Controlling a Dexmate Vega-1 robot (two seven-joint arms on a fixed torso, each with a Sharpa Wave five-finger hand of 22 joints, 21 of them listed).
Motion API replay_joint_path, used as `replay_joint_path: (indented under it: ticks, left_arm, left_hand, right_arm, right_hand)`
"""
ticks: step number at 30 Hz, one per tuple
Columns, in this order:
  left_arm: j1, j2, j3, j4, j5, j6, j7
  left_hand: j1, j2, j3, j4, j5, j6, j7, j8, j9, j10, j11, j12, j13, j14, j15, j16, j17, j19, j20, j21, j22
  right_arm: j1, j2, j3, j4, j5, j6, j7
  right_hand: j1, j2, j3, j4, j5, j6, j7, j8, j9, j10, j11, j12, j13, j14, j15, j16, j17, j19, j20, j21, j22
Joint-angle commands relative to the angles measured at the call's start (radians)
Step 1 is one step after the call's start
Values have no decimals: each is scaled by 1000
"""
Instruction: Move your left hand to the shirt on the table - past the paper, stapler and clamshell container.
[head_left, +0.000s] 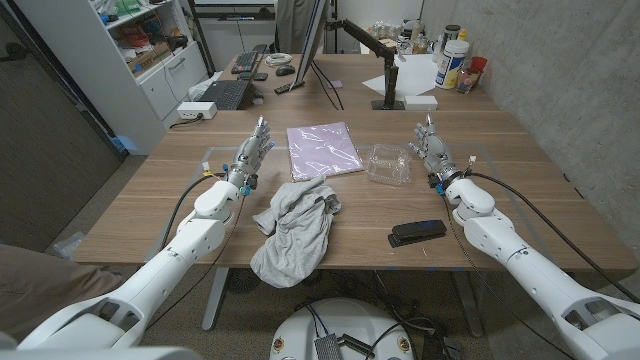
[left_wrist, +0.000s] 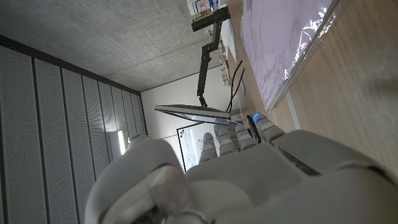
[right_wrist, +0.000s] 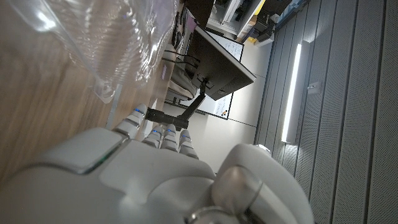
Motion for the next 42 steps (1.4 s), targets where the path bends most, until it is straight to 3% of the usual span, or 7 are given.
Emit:
replay_joint_path:
  ticks: [1,22,42]
  left_arm:
    - [-6,-2,1,9,3,-14,-15]
    - [6,10,-2,-9,1,-27,-32]
    - [-6,88,16,-38,96,-59,-61]
  left_hand:
    - [11,0,-8,-3,7,2,-9,4,5,-9,-2,6,5,-11,-3,4,4,-2,8,6,1]
    - [12,1,-9,-4,6,3,-9,4,5,-9,-1,6,5,-17,-1,2,4,-5,9,4,1]
    - [12,2,-10,-4,5,1,-13,2,5,-13,-6,5,4,-33,-3,-3,4,-14,6,1,1]
  right_arm:
    - [-18,-11,1,-36,-7,-5,-16]
    - [-28,-14,-2,-57,-12,-16,-29]
    - [-45,-21,0,-97,-35,-9,-62]
  right_hand:
    - [9,0,-7,0,5,-7,3,7,2,-9,1,6,5,-9,0,7,5,8,-3,4,4]
    - [16,3,-4,-4,0,-6,3,8,2,-9,5,8,5,-8,1,8,3,9,-3,5,4]
    - [21,7,-1,-5,-3,-4,3,8,2,-9,3,8,5,-8,2,9,3,10,-2,6,4]
